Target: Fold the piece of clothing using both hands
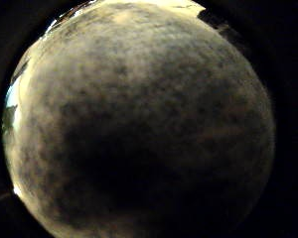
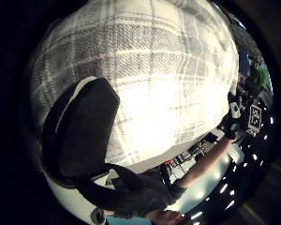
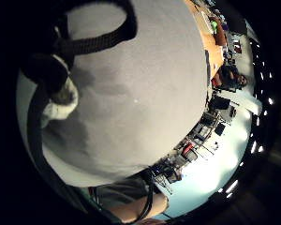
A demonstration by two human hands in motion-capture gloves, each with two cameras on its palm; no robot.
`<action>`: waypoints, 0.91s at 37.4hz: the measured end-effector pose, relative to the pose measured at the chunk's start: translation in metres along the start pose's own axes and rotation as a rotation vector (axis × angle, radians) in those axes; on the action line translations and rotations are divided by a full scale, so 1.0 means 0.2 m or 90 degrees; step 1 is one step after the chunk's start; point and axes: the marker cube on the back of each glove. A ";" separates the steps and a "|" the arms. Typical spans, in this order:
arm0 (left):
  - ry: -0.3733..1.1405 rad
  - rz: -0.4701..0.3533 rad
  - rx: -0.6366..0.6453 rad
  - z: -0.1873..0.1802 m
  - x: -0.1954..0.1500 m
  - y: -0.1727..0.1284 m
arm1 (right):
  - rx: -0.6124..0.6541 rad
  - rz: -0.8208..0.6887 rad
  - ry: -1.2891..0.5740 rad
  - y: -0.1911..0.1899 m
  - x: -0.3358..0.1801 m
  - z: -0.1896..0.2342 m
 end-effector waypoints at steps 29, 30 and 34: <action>0.208 -0.006 0.069 -0.15 -0.19 0.03 | 0.133 -0.132 -0.162 -0.17 -0.50 -0.46; 0.214 -0.013 0.080 -0.18 -0.21 0.03 | 0.141 -0.146 -0.161 -0.15 -0.56 -0.49; 0.250 -0.034 0.106 -0.26 -0.29 0.08 | 0.179 -0.201 -0.166 0.03 -0.80 -0.59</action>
